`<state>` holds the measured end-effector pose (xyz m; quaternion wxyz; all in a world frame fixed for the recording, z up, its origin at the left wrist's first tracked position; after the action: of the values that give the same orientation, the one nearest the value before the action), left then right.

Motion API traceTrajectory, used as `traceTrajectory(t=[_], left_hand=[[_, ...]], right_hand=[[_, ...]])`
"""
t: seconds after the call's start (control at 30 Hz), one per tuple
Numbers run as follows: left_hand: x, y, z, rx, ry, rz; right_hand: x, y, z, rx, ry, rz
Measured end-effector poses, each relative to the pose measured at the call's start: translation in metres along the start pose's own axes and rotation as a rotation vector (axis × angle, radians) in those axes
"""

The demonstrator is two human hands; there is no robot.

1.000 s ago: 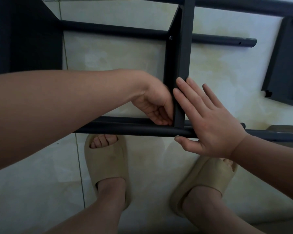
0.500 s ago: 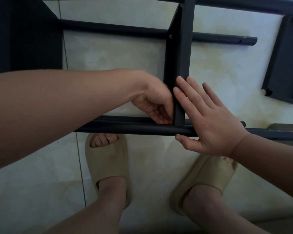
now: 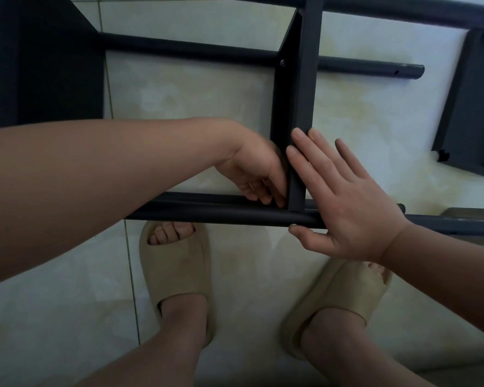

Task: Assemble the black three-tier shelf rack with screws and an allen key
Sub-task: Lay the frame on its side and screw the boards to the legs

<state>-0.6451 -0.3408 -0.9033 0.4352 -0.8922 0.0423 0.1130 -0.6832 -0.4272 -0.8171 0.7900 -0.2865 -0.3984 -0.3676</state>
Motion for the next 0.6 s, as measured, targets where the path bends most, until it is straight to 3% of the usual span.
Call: traceTrajectory(t=[0.37,0.6], left_hand=[[-0.008,0.002,0.007,-0.036,-0.161,0.026],[-0.007,0.000,0.010,-0.008,-0.139,0.037]], right_hand=[[-0.001,0.000,-0.001,0.001,-0.001,0.001],[0.000,0.000,0.000,0.006,-0.005,-0.004]])
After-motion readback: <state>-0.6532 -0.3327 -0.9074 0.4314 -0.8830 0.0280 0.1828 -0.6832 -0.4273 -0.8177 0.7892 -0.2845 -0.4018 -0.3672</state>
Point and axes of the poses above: each hand's wrist, its own y-axis towards the middle knuckle, its own x-axis out of the back of the hand, z = x × y, the point moved 8 cm from there along y, towards the middle knuckle, and after that the axes turned 14 degrees about y, right-handed, at the moved point
